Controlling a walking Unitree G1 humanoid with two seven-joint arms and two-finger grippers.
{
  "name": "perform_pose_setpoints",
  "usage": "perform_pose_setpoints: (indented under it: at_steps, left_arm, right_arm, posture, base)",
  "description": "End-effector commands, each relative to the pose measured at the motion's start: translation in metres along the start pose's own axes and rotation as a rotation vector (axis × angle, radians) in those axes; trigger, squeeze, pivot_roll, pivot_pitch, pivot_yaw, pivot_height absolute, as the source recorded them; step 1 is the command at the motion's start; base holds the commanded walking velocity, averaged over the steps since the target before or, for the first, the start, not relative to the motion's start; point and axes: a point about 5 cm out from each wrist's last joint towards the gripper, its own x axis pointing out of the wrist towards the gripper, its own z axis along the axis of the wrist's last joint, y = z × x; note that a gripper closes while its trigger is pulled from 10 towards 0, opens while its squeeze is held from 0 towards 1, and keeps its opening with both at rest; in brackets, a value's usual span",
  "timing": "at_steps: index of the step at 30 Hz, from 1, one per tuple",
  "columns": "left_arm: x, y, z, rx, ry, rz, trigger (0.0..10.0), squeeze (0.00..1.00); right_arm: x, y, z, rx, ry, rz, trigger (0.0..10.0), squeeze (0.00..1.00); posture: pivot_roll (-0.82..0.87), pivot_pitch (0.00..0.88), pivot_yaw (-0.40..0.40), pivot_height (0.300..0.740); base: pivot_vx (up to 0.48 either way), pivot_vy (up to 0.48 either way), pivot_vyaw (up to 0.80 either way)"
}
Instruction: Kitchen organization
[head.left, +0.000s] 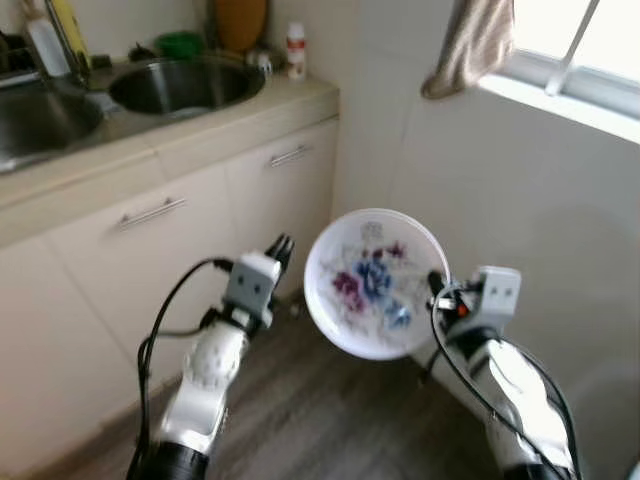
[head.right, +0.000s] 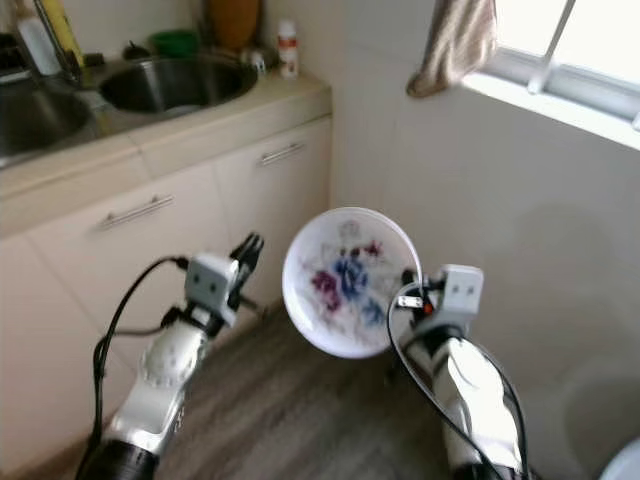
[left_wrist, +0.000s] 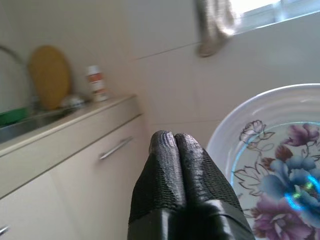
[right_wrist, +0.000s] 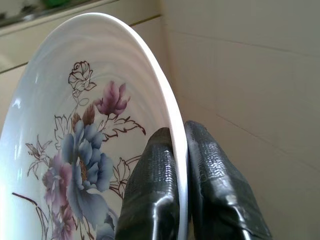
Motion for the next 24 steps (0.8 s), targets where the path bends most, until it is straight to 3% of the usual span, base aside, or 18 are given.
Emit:
perform_pose_setpoints:
  at_steps: [1,10,17,24]
  left_arm:
    - [-0.001,0.003,0.002,0.007,-0.01,-0.002,10.0,0.0]
    - [-0.001,0.003,0.002,0.01,-0.013,-0.004,10.0,0.0]
    - [-0.001,0.003,0.002,0.012,-0.015,-0.007,10.0,0.0]
    - [0.0,0.004,0.004,0.008,-0.029,0.001,10.0,0.0]
  right_arm:
    - [0.004,0.008,0.008,-0.003,-0.044,0.027,0.0,0.0]
    - [0.004,0.007,0.009,0.012,-0.07,0.015,0.0,0.0]
    - [0.003,0.005,0.013,0.052,-0.096,0.003,0.0,0.0]
    - [0.006,0.005,0.033,0.111,-0.171,0.009,0.0,0.0]
  posture:
    - [0.1,0.0,-0.052,0.74]
    - [0.1,0.0,-0.052,0.74]
    - [0.1,0.0,-0.05,0.74]
    - [0.11,0.0,-0.051,0.74]
  base:
    - [0.345,0.0,0.8]
    - [0.348,0.0,0.8]
    - [0.34,0.0,0.0]
    - [0.333,0.0,0.0]
